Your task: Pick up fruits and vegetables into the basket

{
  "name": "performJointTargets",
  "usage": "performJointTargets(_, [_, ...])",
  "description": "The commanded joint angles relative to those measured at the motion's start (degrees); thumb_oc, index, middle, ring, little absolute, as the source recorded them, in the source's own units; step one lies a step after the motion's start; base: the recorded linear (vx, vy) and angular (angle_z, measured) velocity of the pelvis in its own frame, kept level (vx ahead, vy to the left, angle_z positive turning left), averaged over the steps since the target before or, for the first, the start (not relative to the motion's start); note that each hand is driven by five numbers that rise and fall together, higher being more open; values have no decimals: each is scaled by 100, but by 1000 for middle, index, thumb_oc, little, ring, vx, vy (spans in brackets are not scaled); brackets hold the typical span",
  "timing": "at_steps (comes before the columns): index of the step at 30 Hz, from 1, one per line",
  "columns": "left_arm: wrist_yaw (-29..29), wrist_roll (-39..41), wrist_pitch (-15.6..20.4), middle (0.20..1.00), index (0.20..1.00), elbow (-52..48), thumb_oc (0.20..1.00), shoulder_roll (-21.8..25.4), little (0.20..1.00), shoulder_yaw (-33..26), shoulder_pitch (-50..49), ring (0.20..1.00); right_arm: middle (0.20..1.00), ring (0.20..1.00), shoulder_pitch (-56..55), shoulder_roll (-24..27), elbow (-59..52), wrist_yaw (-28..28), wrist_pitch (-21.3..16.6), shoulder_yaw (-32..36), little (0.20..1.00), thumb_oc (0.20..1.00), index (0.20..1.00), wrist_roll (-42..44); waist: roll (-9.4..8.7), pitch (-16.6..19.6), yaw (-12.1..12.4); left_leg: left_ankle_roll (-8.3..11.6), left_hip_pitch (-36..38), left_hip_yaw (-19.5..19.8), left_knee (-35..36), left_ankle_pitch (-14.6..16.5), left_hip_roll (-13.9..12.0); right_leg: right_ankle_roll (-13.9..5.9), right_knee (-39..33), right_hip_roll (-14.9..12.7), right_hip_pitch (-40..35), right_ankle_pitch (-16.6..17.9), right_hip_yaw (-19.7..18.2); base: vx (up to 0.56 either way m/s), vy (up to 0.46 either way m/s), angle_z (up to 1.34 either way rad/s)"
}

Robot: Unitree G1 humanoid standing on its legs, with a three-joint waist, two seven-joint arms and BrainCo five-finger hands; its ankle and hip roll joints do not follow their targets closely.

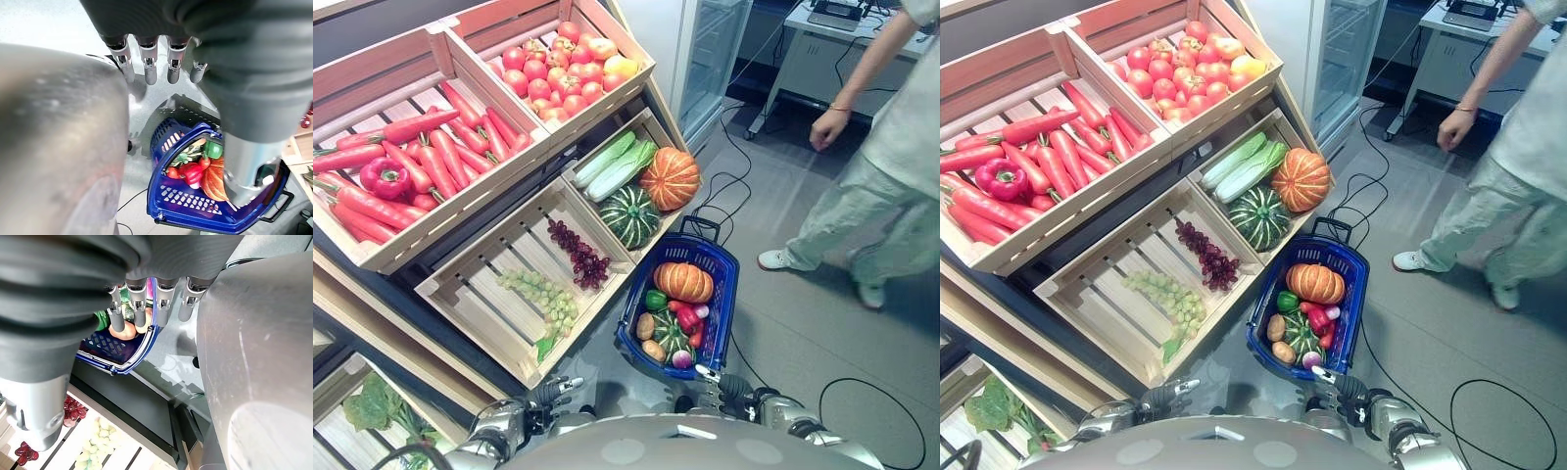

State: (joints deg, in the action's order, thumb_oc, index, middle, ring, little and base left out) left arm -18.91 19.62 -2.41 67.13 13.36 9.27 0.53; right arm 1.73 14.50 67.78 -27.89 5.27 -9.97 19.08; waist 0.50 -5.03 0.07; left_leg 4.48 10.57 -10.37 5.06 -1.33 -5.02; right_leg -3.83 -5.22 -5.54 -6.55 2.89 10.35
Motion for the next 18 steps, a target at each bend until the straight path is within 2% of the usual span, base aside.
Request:
performJointTargets(1, [386, -108, 978, 1000, 1000, -2, 1000, -84, 1000, 105, 393, 1000, 1000, 1000, 81, -72, 268, 78, -228, -309, 1000, 1000, 1000, 100, -117, -257, -9, -264, -276, 178, -272, 493, 147, -436, 541, -506, -37, -461, 297, 0, 0, 0])
performJointTargets(3, [429, 23, 970, 1000, 1000, -107, 1000, -72, 1000, 85, 411, 1000, 1000, 1000, 77, -65, 241, 86, -284, -306, 1000, 1000, 1000, 122, -110, -274, -19, -262, -279, 177, -280, 492, 140, -437, 564, -505, -22, -468, 284, 0, 0, 0])
performJointTargets(4, [968, -348, 1612, 1000, 1000, -202, 1000, -56, 1000, 91, 423, 1000, 1000, 1000, 70, -38, 202, 109, -443, -291, 1000, 1000, 1000, 193, -109, -316, -20, -264, -324, 183, -314, 495, 132, -432, 603, -505, 27, -478, 290, 0, 0, 0])
performJointTargets(5, [984, -325, 1626, 1000, 1000, -220, 1000, -56, 1000, 99, 421, 1000, 1000, 1000, 66, -32, 194, 114, -458, -296, 1000, 1000, 1000, 207, -107, -320, -20, -264, -329, 185, -319, 495, 131, -431, 608, -506, 32, -479, 289, 0, 0, 0])
performJointTargets(6, [767, -157, 2005, 1000, 1000, -262, 1000, 8, 1000, 115, 421, 1000, 1000, 1000, 77, -14, 160, 136, -590, -291, 1000, 1000, 1000, 260, -110, -366, -18, -266, -363, 179, -346, 502, 123, -426, 633, -509, 63, -493, 301, 0, 0, 0])
performJointTargets(7, [805, -136, 2283, 1000, 1000, -361, 1000, 54, 1000, 114, 410, 1000, 1000, 1000, 83, 12, 139, 136, -685, -277, 1000, 1000, 1000, 318, -107, -402, -8, -272, -386, 174, -358, 503, 115, -413, 647, -506, 87, -500, 308, -20, -33, 0])
performJointTargets(9, [1083, -618, 2832, 1000, 1000, -935, 1000, 229, 1000, 204, 359, 1000, 1000, 1000, 59, 95, -29, 193, -965, -232, 1000, 1000, 1000, 471, -65, -504, 19, -276, -458, 220, -402, 496, 108, -383, 723, -499, 153, -530, 319, -7, -16, 0])
performJointTargets(10, [1281, -923, 2984, 1000, 1000, -1282, 1000, 326, 1000, 260, 333, 1000, 1000, 1000, 27, 133, -207, 258, -1031, -236, 1000, 1000, 1000, 533, -41, -546, 17, -278, -484, 244, -419, 494, 109, -367, 763, -498, 182, -551, 312, 16, -12, 5])
performJointTargets(11, [1624, -1308, 3109, 1000, 1000, -1692, 1000, 475, 1000, 342, 297, 1000, 1000, 1000, -11, 175, -449, 341, -1070, -226, 1000, 1000, 1000, 577, -11, -587, 7, -280, -505, 266, -437, 494, 106, -356, 822, -501, 220, -578, 302, 17, 1, 7])
performJointTargets(13, [1877, -1545, 3105, 1000, 1000, -2100, 1000, 626, 1000, 378, 252, 1000, 1000, 1000, -66, 224, -745, 429, -1035, -229, 1000, 1000, 1000, 619, 22, -618, -10, -280, -537, 283, -452, 488, 111, -346, 881, -508, 271, -600, 292, 22, 19, 6])
performJointTargets(14, [2232, -1944, 3311, 1000, 1000, -2516, 1000, 867, 1000, 420, 226, 1000, 1000, 1000, -141, 291, -1083, 502, -1099, -216, 1000, 1000, 1000, 688, 71, -684, -40, -276, -552, 298, -469, 480, 111, -332, 989, -516, 324, -654, 274, 34, 47, 2])
performJointTargets(15, [2619, -2310, 3283, 1000, 1000, -2979, 1000, 1144, 1000, 401, 219, 1000, 1000, 1000, -239, 397, -1532, 611, -1125, -182, 1000, 1000, 1000, 743, 128, -721, -85, -288, -653, 313, -521, 475, 130, -310, 1095, -529, 458, -685, 237, 40, 66, -4])
performJointTargets(16, [3035, -2774, 3354, 1000, 1000, -3200, 1000, 1322, 1000, 363, 234, 1000, 1000, 1000, -319, 469, -1902, 697, -1174, -151, 1000, 1000, 1000, 808, 172, -767, -133, -297, -717, 319, -562, 474, 147, -295, 1195, -536, 561, -719, 210, 24, 61, -4])
performJointTargets(18, [3888, -3579, 3258, 1000, 1000, -3422, 1000, 1587, 1000, 319, 257, 1000, 1000, 1000, -419, 601, -2493, 809, -1266, -66, 1000, 1000, 1000, 897, 237, -876, -231, -297, -901, 296, -715, 479, 176, -260, 1401, -562, 797, -788, 164, -18, 61, -3])
